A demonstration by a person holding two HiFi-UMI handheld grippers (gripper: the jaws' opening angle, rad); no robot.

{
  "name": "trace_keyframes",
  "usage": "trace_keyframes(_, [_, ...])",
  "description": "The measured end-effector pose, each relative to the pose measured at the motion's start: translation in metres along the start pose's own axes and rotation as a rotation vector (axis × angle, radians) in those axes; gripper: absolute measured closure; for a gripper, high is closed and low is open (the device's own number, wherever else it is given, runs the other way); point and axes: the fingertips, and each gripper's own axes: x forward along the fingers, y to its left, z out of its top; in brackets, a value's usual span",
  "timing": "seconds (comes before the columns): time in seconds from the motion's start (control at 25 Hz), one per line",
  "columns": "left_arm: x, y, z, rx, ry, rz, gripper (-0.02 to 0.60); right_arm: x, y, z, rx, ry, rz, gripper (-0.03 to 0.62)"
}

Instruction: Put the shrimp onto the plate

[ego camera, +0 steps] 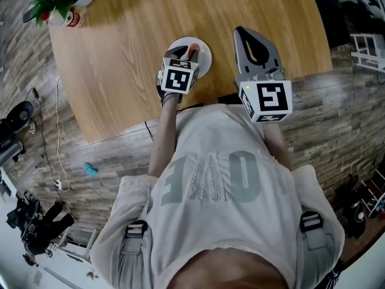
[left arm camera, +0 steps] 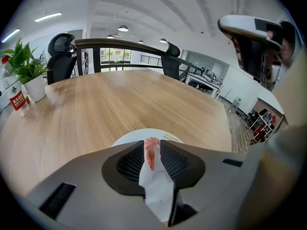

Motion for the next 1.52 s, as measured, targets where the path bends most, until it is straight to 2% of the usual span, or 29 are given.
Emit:
trace_keyframes(0.24, [-0.009, 0.001, 0.009, -0.019, -0.038, 0.017, 0.486, 0.001, 0.004, 0.001, -0.005, -0.001, 0.015, 0.572])
trace_keyframes(0.36, [-0.025, 0.005, 0.032, -0.028, -0.126, 0.039, 0.488, 0.005, 0.008, 0.005, -0.014, -0.011, 0.035, 0.572])
trace_keyframes(0.48, [-0.053, 0.009, 0.073, -0.035, -0.289, 0.051, 0.498, 0.011, 0.013, 0.015, -0.03, -0.037, 0.057, 0.573])
trace_keyframes(0.6, [-0.094, 0.012, 0.12, -0.024, -0.493, 0.072, 0.545, 0.018, 0.019, 0.032, -0.045, -0.082, 0.08, 0.573])
trace_keyframes(0.76, [-0.158, 0.009, 0.171, 0.03, -0.72, 0.085, 0.566, 0.024, 0.03, 0.06, -0.06, -0.154, 0.126, 0.572])
trace_keyframes(0.88, [-0.205, 0.008, 0.198, 0.081, -0.867, 0.128, 0.571, 0.026, 0.039, 0.076, -0.063, -0.2, 0.172, 0.573])
trace_keyframes(1.04, [-0.236, 0.007, 0.211, 0.121, -0.953, 0.184, 0.572, 0.026, 0.045, 0.089, -0.073, -0.213, 0.162, 0.574])
trace_keyframes(1.16, [-0.246, 0.005, 0.211, 0.129, -0.977, 0.214, 0.572, 0.025, 0.049, 0.095, -0.076, -0.223, 0.162, 0.574])
trace_keyframes(1.4, [-0.267, 0.001, 0.215, 0.14, -1.062, 0.214, 0.572, 0.024, 0.049, 0.093, -0.073, -0.214, 0.17, 0.574])
trace_keyframes(1.52, [-0.269, 0.0, 0.217, 0.147, -1.063, 0.214, 0.572, 0.024, 0.048, 0.092, -0.074, -0.213, 0.171, 0.575])
